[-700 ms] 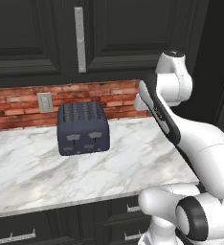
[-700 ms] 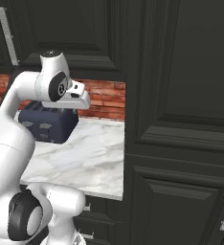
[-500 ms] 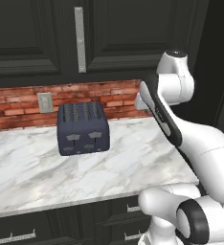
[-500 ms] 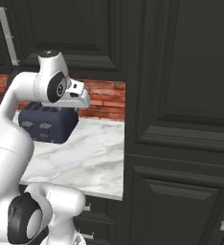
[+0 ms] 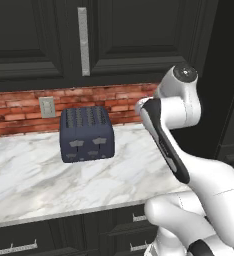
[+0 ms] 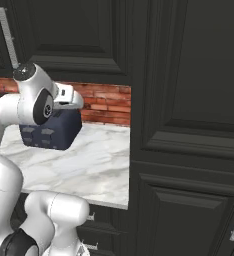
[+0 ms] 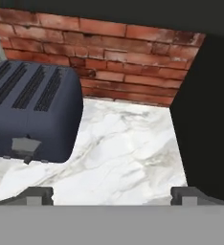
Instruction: The dining table condiment station is running low on ketchup. Refill the condiment station by opening the cabinet and taking the ketchup from the cabinet and placing it on the dining table.
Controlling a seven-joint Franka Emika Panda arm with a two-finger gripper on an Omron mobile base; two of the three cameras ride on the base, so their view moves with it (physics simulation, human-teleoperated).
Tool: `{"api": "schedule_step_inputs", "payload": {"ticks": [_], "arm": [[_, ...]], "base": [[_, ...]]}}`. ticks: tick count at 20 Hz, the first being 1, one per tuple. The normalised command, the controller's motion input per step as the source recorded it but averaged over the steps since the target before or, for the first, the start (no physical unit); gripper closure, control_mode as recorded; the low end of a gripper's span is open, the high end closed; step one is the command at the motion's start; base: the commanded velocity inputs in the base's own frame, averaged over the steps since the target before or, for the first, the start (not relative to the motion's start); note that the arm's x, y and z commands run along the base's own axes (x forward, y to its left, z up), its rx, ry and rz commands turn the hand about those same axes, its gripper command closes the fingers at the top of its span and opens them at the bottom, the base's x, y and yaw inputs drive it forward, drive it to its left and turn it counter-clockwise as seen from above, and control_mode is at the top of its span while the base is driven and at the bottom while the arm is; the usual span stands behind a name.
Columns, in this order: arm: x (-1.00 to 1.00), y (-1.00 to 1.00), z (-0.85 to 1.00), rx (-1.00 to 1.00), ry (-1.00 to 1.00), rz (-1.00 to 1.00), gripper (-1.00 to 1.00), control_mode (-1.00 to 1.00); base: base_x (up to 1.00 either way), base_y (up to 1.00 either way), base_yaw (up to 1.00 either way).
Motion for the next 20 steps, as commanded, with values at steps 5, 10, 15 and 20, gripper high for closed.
{"api": "schedule_step_inputs", "payload": {"ticks": [5,10,15,20], "arm": [[0.0,0.33,0.36,-0.06,-0.22,0.0,-1.0,-1.0],[0.0,0.27,0.57,0.0,-0.14,0.0,-1.0,-1.0],[0.0,0.29,0.67,0.0,-0.08,0.0,-1.0,-1.0],[0.0,0.3,0.54,0.01,-0.01,0.0,-1.0,-1.0]], "base": [[0.0,0.0,0.0],[0.0,0.0,0.0],[0.0,0.0,0.0],[0.0,0.0,0.0]]}}
